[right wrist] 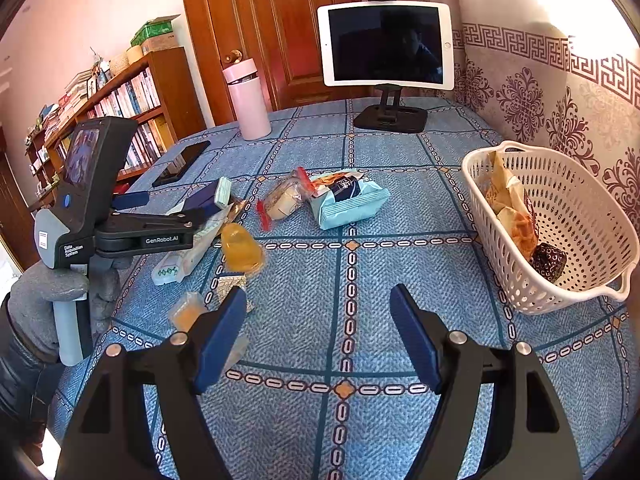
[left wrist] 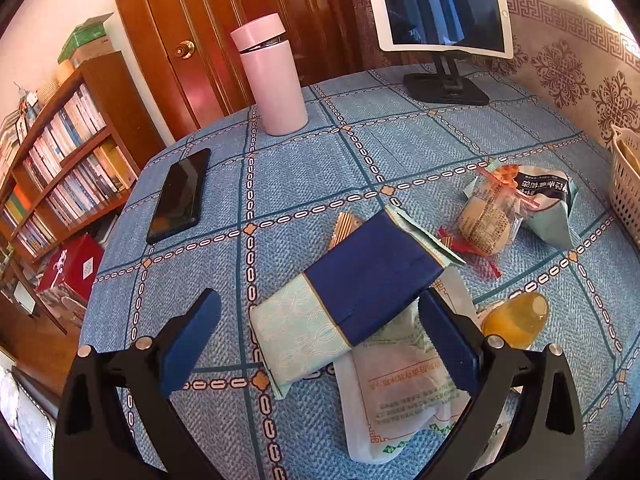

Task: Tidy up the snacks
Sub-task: 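Move the left gripper back to the blue-and-white tissue pack, then grasp the tissue pack with the left gripper while the right approaches the yellow jelly cup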

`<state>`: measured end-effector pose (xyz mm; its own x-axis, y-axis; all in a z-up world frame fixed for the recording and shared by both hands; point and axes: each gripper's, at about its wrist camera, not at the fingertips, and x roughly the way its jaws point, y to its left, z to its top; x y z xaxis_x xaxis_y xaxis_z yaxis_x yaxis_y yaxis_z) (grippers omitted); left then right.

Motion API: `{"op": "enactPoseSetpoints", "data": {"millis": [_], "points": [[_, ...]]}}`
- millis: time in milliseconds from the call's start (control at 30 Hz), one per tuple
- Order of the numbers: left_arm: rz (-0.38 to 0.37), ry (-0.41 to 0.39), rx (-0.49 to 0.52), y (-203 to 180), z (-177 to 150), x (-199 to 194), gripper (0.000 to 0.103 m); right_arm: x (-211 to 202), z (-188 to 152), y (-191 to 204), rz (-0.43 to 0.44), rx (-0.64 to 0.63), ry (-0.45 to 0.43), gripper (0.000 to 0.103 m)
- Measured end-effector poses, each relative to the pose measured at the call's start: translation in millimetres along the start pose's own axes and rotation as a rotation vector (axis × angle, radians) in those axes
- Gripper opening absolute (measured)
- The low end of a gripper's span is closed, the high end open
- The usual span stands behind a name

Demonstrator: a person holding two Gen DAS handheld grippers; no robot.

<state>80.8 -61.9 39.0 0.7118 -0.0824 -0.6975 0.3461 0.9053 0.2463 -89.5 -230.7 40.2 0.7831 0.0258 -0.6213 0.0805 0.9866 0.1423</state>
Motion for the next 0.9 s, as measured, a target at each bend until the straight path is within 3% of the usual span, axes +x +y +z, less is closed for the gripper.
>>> {"op": "enactPoseSetpoints", "data": {"millis": [100,300,500,600,733,900], "points": [[-0.005,0.013,-0.002,1,7,9,0.1,3,0,0,0.004,0.003,0.012,0.074],[-0.097,0.027,-0.052,15,23,20,0.1,12,1,-2,0.013,0.018,0.041,0.074],[-0.174,0.077,-0.156,38,28,41,0.098,19,4,2,0.018,0.01,0.055,0.074],[-0.259,0.093,-0.225,48,24,47,0.081,23,5,5,0.022,0.007,0.066,0.074],[-0.29,0.08,-0.266,54,23,45,0.062,28,7,11,0.026,0.002,0.075,0.074],[-0.281,0.062,-0.312,61,17,39,0.054,36,11,15,0.039,0.015,0.09,0.074]]}}
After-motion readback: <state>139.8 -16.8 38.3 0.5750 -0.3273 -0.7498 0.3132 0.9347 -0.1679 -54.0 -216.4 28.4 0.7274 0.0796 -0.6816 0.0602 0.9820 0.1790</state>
